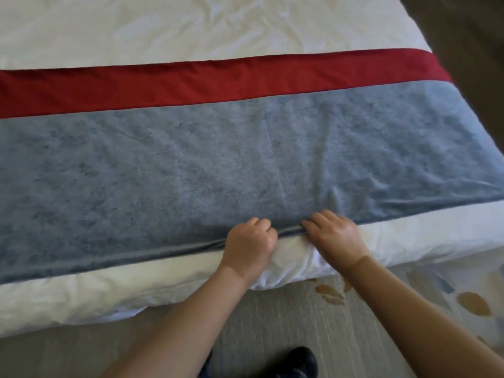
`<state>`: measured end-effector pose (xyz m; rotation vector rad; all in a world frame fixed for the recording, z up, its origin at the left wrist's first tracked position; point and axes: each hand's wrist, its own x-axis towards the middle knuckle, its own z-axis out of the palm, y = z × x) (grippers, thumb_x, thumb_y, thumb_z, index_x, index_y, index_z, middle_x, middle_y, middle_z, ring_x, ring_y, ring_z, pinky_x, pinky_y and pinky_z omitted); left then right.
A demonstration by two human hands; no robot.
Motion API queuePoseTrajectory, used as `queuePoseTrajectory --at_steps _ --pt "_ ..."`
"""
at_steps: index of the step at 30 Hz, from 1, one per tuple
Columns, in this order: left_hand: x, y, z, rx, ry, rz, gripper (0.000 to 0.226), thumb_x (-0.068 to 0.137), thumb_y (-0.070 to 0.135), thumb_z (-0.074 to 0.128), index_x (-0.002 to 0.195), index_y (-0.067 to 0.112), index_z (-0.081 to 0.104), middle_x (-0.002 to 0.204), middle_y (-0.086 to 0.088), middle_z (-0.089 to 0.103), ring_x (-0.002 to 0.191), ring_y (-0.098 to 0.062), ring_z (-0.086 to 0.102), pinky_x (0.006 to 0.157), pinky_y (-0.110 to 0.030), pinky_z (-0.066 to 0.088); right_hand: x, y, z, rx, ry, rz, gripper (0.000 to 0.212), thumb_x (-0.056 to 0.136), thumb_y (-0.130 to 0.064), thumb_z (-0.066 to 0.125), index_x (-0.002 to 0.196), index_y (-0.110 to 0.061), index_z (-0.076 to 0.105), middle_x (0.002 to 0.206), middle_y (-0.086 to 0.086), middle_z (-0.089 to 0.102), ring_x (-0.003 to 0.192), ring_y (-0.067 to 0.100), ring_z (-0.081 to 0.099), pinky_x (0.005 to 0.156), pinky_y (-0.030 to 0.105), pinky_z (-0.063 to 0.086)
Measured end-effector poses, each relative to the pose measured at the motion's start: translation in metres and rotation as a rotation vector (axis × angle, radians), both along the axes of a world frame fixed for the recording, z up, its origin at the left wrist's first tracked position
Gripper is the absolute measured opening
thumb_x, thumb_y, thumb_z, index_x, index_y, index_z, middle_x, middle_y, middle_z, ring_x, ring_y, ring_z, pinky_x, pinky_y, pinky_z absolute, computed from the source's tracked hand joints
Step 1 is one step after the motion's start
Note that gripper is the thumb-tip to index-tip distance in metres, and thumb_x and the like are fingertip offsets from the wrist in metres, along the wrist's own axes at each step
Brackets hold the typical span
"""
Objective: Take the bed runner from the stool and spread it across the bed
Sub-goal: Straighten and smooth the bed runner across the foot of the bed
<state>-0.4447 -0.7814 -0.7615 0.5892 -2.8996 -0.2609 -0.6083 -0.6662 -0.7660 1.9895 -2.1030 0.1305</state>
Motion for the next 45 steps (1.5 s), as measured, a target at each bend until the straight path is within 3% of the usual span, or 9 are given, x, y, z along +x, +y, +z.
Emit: queuePoseTrajectory --at_steps 4,9,12,20,26,31,40,45 --pt "-0.003 0.004 0.0 -0.025 -0.048 0.053 0.032 0.043 0.003 0.079 0.048 0.014 0.049 0.053 -0.002 0.047 0.046 -0.021 0.048 0.039 -0.023 0.025 -0.01 -0.001 0.0 -0.034 -0.032 0.093 0.024 0.052 0.005 0.078 0.062 -0.013 0.066 0.06 0.002 0.055 0.051 0.02 0.051 0.041 0.026 0.039" --pt "-0.031 0.025 -0.001 -0.044 -0.032 0.073 0.006 0.064 0.011 0.06 0.061 0.016 0.062 0.06 -0.001 0.053 0.053 -0.021 0.053 0.04 -0.028 0.034 -0.041 0.021 -0.002 -0.096 -0.065 0.138 0.017 0.065 0.005 0.07 0.073 -0.01 0.069 0.068 0.004 0.06 0.056 0.022 0.054 0.046 0.029 0.045" --pt "-0.067 0.045 0.004 -0.033 -0.03 0.072 0.007 0.062 0.009 0.066 0.061 0.016 0.064 0.06 0.0 0.053 0.054 -0.02 0.053 0.04 -0.028 0.033 -0.076 0.044 0.002 -0.09 -0.054 0.066 0.02 0.063 0.005 0.07 0.077 -0.01 0.07 0.069 0.004 0.061 0.058 0.023 0.056 0.046 0.03 0.046" --pt "-0.124 0.086 0.015 0.005 -0.118 0.08 0.033 0.042 0.001 0.08 0.047 0.014 0.049 0.05 -0.001 0.046 0.045 -0.02 0.049 0.04 -0.022 0.025 -0.108 0.072 0.009 0.017 -0.023 0.075 0.026 0.047 0.005 0.078 0.061 -0.014 0.066 0.057 0.001 0.054 0.048 0.02 0.051 0.04 0.025 0.041" --pt "-0.125 0.085 0.011 -0.03 -0.136 0.056 0.032 0.044 0.001 0.08 0.048 0.015 0.051 0.052 0.0 0.048 0.045 -0.018 0.048 0.041 -0.023 0.021 -0.114 0.077 0.001 -0.003 -0.052 0.053 0.025 0.05 0.005 0.077 0.063 -0.013 0.065 0.06 0.001 0.055 0.052 0.019 0.051 0.043 0.027 0.042" --pt "-0.147 0.091 0.009 -0.027 -0.146 -0.003 0.029 0.045 0.0 0.079 0.053 0.016 0.056 0.055 0.002 0.049 0.048 -0.017 0.048 0.043 -0.022 0.018 -0.148 0.099 0.004 0.005 -0.039 -0.086 0.024 0.053 0.004 0.078 0.068 -0.009 0.067 0.066 0.005 0.059 0.057 0.023 0.056 0.048 0.029 0.046" --pt "-0.183 0.107 0.013 0.016 -0.101 -0.052 0.04 0.035 -0.005 0.08 0.043 0.015 0.047 0.046 0.002 0.043 0.04 -0.015 0.041 0.043 -0.018 0.015 -0.17 0.115 0.01 0.108 0.033 -0.151 0.032 0.038 0.01 0.079 0.057 -0.012 0.064 0.055 0.002 0.053 0.048 0.02 0.052 0.04 0.024 0.041" --pt "-0.194 0.105 0.013 -0.011 -0.095 -0.058 0.033 0.044 0.001 0.079 0.049 0.016 0.051 0.052 0.002 0.047 0.043 -0.016 0.045 0.042 -0.02 0.016 -0.18 0.115 0.007 0.043 0.037 -0.128 0.027 0.048 0.008 0.076 0.059 -0.013 0.061 0.058 0.002 0.052 0.051 0.021 0.051 0.043 0.027 0.04"
